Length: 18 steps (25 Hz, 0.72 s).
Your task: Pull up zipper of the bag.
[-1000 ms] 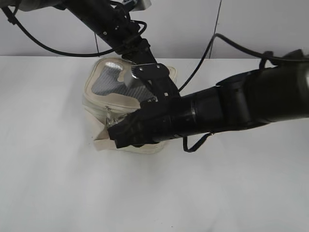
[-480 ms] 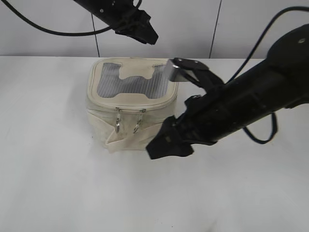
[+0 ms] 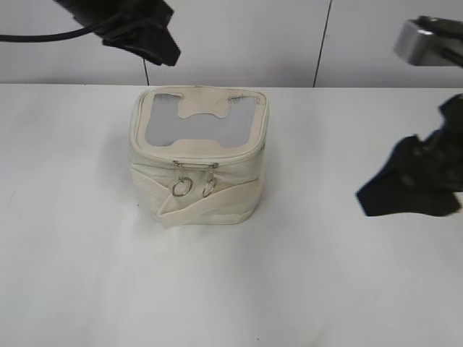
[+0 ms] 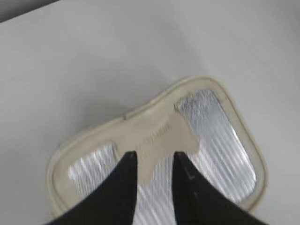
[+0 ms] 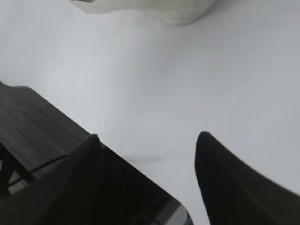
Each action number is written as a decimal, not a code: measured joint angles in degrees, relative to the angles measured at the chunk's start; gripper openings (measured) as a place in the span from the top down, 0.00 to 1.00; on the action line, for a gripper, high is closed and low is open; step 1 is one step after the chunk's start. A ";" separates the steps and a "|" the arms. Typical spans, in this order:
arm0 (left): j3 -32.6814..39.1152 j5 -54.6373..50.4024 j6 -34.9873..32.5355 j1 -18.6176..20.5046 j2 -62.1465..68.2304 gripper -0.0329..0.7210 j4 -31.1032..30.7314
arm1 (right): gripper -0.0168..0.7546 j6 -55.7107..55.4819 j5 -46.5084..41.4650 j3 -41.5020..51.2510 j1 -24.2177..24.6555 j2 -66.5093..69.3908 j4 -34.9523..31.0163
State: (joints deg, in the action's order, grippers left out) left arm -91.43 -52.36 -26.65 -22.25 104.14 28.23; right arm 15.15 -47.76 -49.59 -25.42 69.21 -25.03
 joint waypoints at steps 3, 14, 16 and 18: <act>15.28 5.82 0.82 0.12 -14.22 0.69 -0.67 | 0.34 -6.92 -5.38 1.42 0.20 -8.90 9.71; 46.75 -5.93 21.01 0.13 -79.40 0.69 -22.33 | 0.34 -11.64 -17.02 12.42 0.23 -48.53 19.66; 48.76 -10.07 21.42 0.13 -87.06 0.69 -24.23 | 0.34 -11.69 -17.30 13.80 0.23 -54.56 20.46; 50.98 -12.16 21.54 0.13 -94.64 0.69 -24.91 | 0.34 -11.73 -17.36 15.28 0.23 -60.00 20.46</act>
State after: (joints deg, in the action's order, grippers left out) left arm -40.45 -64.52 -5.11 -22.12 9.51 3.31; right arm 3.42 -65.12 -34.32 -25.19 9.21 -4.57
